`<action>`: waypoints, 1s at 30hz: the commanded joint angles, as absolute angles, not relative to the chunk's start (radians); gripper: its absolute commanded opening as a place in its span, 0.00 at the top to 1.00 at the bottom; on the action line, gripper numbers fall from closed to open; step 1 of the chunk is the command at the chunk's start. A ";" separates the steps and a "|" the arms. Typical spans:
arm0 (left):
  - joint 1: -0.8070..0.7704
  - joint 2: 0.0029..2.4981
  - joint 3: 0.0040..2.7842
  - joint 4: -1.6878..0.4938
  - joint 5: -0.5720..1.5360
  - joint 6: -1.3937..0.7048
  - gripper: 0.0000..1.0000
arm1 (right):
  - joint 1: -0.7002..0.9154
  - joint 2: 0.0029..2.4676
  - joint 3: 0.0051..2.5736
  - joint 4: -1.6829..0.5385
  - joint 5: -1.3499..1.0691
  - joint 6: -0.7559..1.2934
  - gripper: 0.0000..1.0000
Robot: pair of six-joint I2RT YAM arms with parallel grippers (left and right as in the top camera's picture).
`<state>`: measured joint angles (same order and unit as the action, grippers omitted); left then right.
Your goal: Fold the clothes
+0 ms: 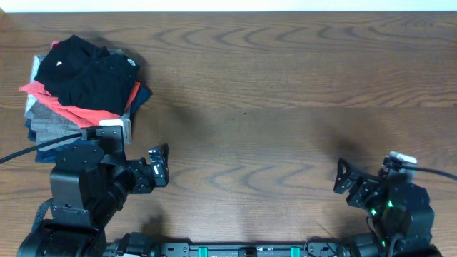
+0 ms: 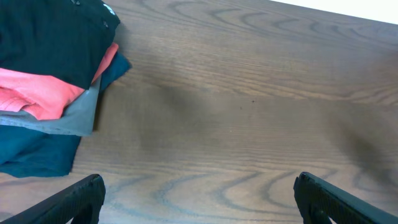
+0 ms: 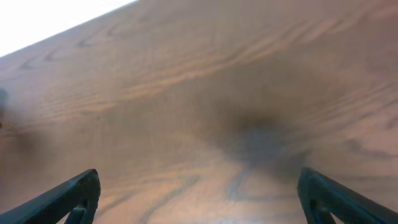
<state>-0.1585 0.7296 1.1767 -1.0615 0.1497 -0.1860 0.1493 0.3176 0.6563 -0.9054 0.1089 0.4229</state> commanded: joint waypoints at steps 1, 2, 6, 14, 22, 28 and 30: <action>-0.159 0.730 1.169 -1.061 0.138 -0.188 0.02 | 0.116 0.249 0.625 -0.859 0.116 0.285 0.01; -0.159 0.730 1.169 -1.061 0.138 -0.188 0.02 | 0.108 0.228 0.614 -0.836 0.106 0.256 0.01; -0.159 0.730 1.169 -1.061 0.138 -0.188 0.02 | 0.077 0.126 0.540 -0.715 0.070 0.176 0.01; -0.159 0.730 1.169 -1.061 0.138 -0.188 0.02 | 0.057 0.006 0.337 -0.435 0.069 0.178 0.01; -0.159 0.730 1.169 -1.061 0.138 -0.188 0.02 | 0.057 0.006 0.144 -0.190 0.070 0.131 0.01; -0.159 0.730 1.169 -1.061 0.138 -0.188 0.02 | 0.057 0.005 0.002 -0.067 0.040 0.134 0.01; -0.159 0.730 1.169 -1.061 0.138 -0.188 0.02 | 0.057 0.005 0.006 -0.070 0.014 0.132 0.01</action>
